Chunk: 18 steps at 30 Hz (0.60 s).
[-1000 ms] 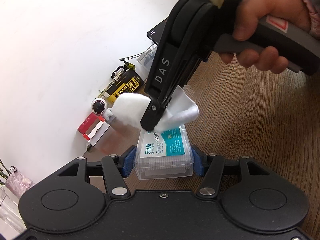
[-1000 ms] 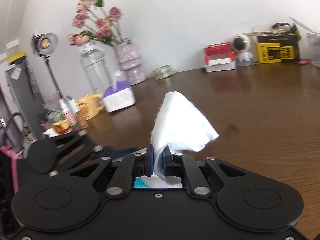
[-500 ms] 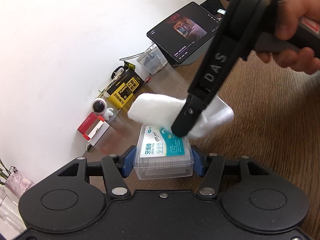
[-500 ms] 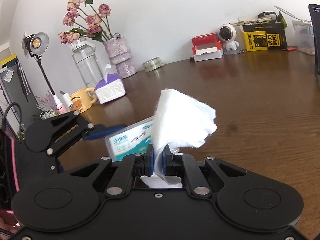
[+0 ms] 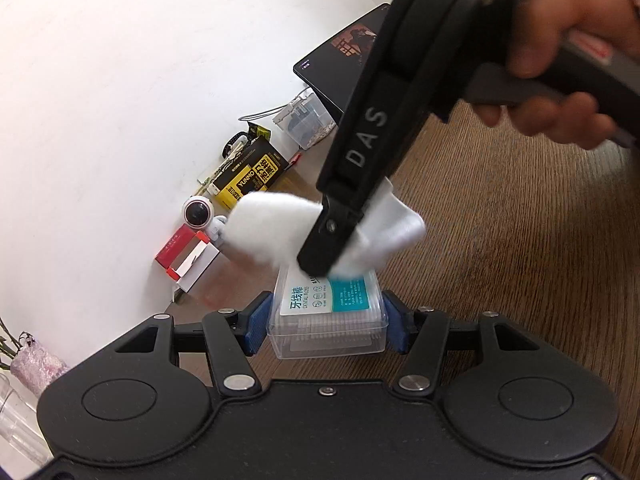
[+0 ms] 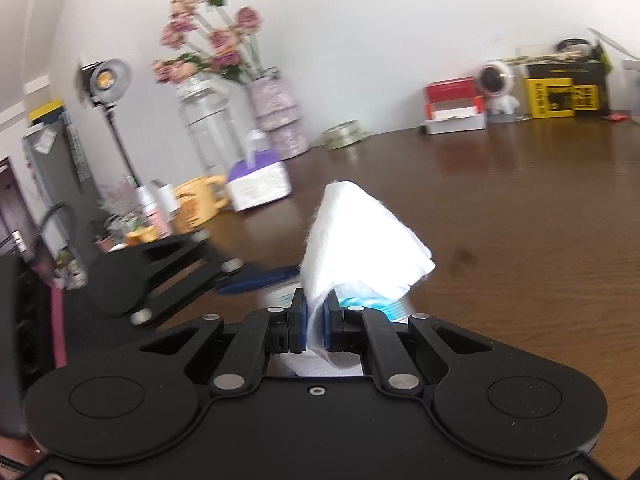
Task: Clean container
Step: 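Sweep the tissue over the lid edge with the right gripper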
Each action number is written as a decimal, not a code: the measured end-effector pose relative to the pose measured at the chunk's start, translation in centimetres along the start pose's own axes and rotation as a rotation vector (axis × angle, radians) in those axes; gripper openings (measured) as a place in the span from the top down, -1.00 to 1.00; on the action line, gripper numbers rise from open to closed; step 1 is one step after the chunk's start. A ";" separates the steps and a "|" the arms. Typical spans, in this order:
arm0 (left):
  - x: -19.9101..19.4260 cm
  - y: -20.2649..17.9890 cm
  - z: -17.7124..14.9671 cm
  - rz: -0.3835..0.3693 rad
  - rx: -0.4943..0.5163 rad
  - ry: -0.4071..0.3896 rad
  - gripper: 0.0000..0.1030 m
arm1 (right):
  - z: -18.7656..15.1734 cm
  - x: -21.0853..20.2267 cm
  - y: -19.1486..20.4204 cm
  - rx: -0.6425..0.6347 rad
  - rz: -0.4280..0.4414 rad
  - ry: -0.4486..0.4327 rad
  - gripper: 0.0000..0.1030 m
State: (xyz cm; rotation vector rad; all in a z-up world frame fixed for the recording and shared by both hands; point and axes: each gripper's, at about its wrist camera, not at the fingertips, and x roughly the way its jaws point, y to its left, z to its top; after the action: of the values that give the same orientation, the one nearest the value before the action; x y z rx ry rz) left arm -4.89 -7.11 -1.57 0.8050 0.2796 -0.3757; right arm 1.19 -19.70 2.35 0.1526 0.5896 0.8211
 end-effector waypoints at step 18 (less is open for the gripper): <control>-1.4 0.0 -0.1 -0.003 -0.002 0.000 -0.09 | -1.1 -0.2 2.3 -0.011 0.061 0.028 0.86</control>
State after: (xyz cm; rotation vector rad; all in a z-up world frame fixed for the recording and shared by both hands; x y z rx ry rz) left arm -6.15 -6.68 -1.13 0.8029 0.2815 -0.3780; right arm -1.01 -18.38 2.28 0.1494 0.6085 0.8864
